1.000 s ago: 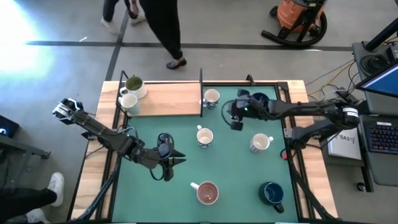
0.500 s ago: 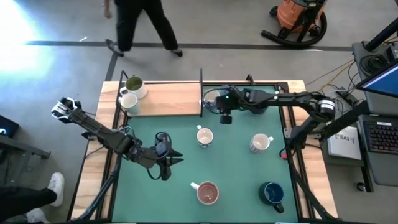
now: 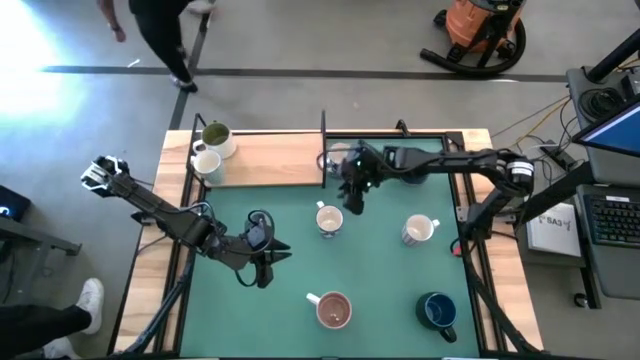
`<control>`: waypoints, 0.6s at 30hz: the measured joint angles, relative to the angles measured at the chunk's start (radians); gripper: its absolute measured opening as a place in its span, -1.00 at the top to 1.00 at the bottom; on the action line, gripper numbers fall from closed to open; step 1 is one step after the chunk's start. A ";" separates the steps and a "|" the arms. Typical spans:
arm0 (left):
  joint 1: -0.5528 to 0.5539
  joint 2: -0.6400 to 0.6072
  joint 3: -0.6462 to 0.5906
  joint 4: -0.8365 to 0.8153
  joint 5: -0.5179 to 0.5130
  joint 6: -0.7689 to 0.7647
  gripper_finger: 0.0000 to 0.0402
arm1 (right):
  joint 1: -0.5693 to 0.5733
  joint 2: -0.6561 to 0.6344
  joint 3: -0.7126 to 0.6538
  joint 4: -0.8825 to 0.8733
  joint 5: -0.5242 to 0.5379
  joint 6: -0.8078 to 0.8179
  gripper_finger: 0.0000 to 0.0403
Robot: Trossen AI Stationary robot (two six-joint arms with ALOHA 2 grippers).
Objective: Place coffee mugs
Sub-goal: Move the bottom blue patterned mug to the center of the table
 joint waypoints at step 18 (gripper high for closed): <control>-0.001 0.000 0.000 -0.001 0.000 0.004 0.66 | 0.160 0.069 -0.008 0.004 0.210 0.088 0.44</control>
